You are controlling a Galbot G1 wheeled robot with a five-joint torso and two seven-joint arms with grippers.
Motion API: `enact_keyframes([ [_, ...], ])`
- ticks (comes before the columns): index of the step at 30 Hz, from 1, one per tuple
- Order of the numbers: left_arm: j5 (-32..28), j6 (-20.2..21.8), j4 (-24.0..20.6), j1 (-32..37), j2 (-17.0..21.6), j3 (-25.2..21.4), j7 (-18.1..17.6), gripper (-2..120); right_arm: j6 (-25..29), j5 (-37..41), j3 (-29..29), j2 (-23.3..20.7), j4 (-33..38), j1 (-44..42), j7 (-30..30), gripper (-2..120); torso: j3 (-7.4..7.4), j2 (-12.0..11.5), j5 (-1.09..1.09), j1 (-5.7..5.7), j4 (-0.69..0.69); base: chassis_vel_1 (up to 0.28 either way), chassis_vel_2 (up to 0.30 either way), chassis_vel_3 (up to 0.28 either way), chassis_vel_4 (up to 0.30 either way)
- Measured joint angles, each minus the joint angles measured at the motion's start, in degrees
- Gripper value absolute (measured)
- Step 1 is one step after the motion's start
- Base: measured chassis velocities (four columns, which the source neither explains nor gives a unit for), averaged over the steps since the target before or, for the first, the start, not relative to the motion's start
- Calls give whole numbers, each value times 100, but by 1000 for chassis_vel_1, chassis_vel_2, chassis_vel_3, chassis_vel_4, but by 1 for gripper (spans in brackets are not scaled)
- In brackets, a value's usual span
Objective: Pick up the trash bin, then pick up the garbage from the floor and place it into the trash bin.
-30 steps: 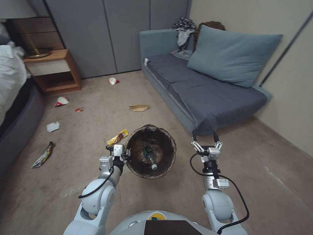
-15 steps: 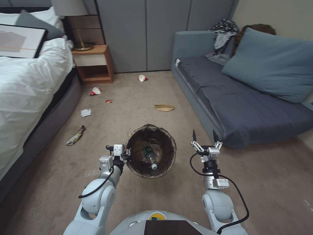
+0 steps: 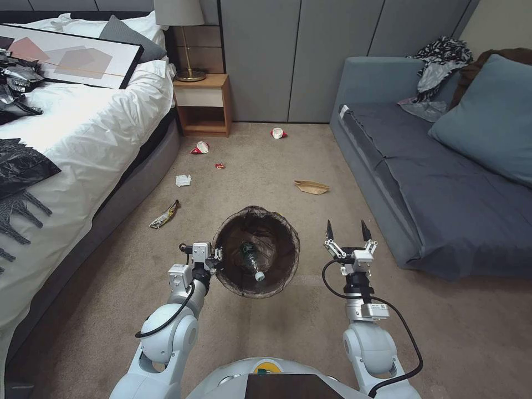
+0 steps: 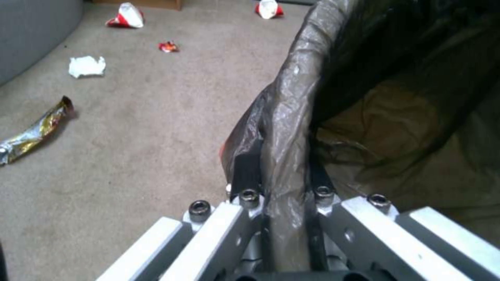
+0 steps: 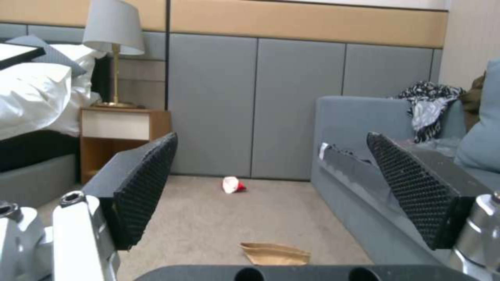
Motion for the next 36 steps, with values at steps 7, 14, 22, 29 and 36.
enact_keyframes([
  [7, 56, -38, 6, -14, 3, -2, -15, 0, 156, 10, -34, 8, -4, 44, -23, 90, 0, 0, 0, 0, 2, 0, 0, 0, 0],
  [14, 58, -34, 3, -13, 0, -28, -23, 0, 263, -151, -59, 10, -32, 51, -70, 99, 0, 0, 0, 0, 2, 0, 0, 0, 0],
  [22, 57, -29, -60, -20, 23, -107, -27, 0, 288, -182, -95, 29, -20, 57, -201, 100, 0, 0, 0, 0, 3, 0, 0, 0, 0],
  [29, 62, -30, -120, -8, 21, -163, -31, 0, 230, -88, -98, 31, 34, 112, -249, 100, 0, 0, 0, 0, 3, 0, 0, 0, 0],
  [36, 81, -39, -136, 2, 17, -165, -45, 0, 242, -77, -100, 47, 35, 115, -283, 99, 0, 0, 0, 0, 3, -23, 17, 18, -10],
])
